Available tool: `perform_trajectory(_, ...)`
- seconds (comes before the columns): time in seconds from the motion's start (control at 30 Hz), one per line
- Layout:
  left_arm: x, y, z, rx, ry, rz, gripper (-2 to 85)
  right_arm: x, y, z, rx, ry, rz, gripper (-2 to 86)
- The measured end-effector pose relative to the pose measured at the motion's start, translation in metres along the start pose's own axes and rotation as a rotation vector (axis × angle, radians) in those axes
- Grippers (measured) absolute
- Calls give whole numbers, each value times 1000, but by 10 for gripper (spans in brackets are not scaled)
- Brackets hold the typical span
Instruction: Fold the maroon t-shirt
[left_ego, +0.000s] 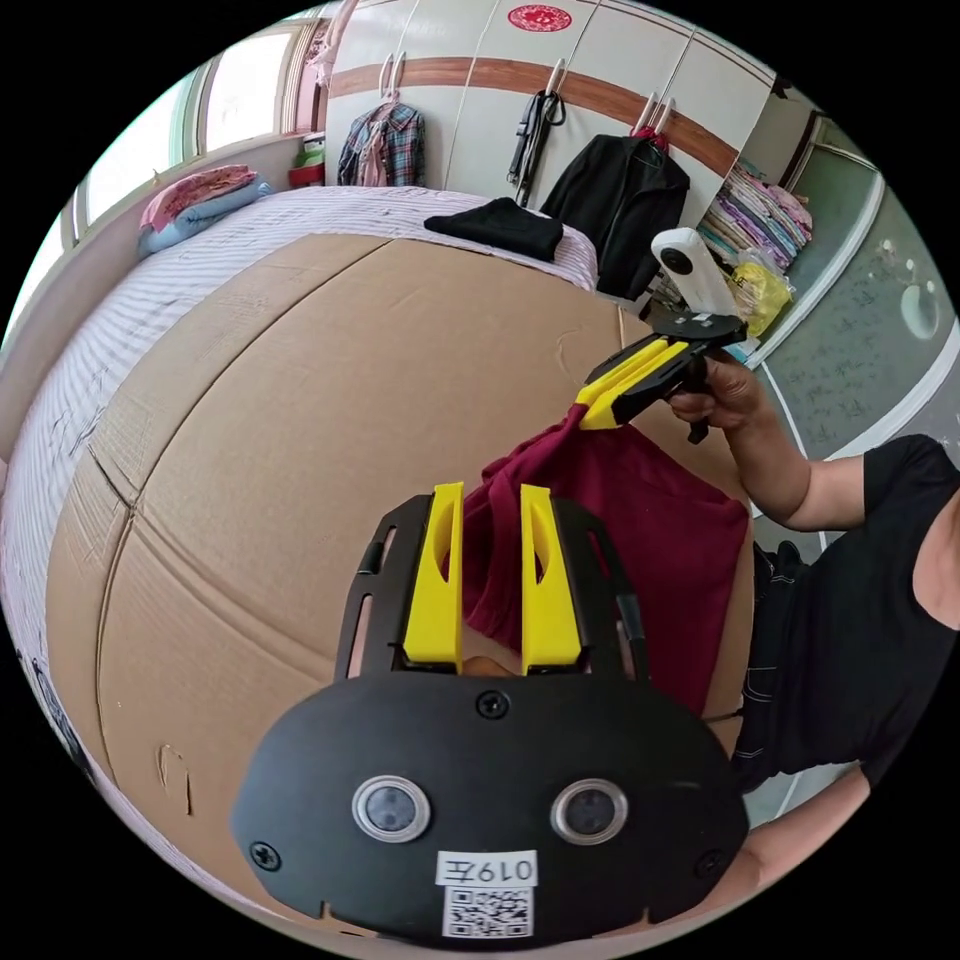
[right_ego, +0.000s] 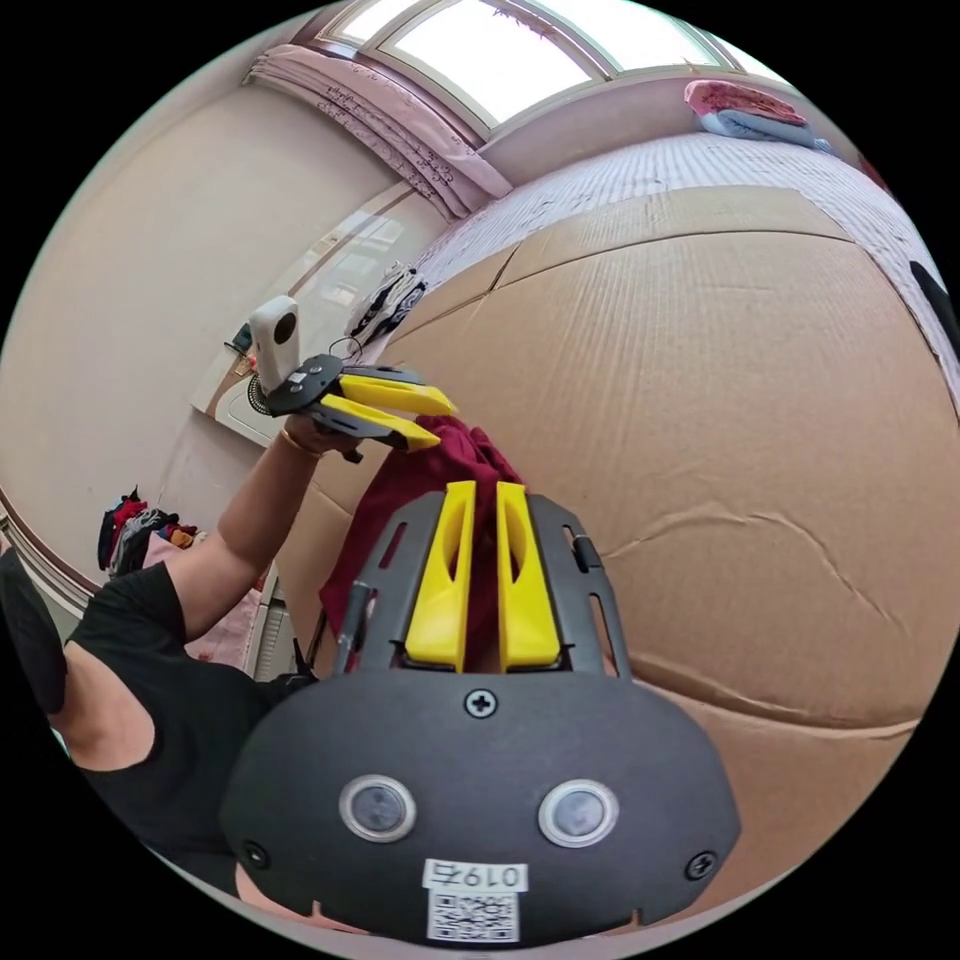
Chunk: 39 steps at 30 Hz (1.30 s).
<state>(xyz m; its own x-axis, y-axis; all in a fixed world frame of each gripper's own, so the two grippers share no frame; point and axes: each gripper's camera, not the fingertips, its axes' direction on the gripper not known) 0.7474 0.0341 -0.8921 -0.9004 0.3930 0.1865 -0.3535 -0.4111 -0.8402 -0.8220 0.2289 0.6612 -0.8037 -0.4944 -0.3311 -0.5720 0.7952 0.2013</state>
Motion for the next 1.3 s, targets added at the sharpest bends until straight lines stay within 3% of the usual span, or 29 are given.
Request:
perform_trajectory(0.13,-11,-1,-5,13,96,13,37,-4,4,-6,1,10,-23,16)
perform_trajectory(0.37,-31,8,-22,17,69,-10,20,1,12,-11,18,51,6,8)
perform_trajectory(0.77,-42,31,-52,53,-4,-129,84,9,23,-15,34,81,43,64)
perform_trajectory(1.0,-44,79,-116,253,-83,-310,87,5,66,-49,147,88,125,95)
perform_trajectory(1.3,-13,170,-133,211,-141,-536,85,14,98,-27,120,29,211,123)
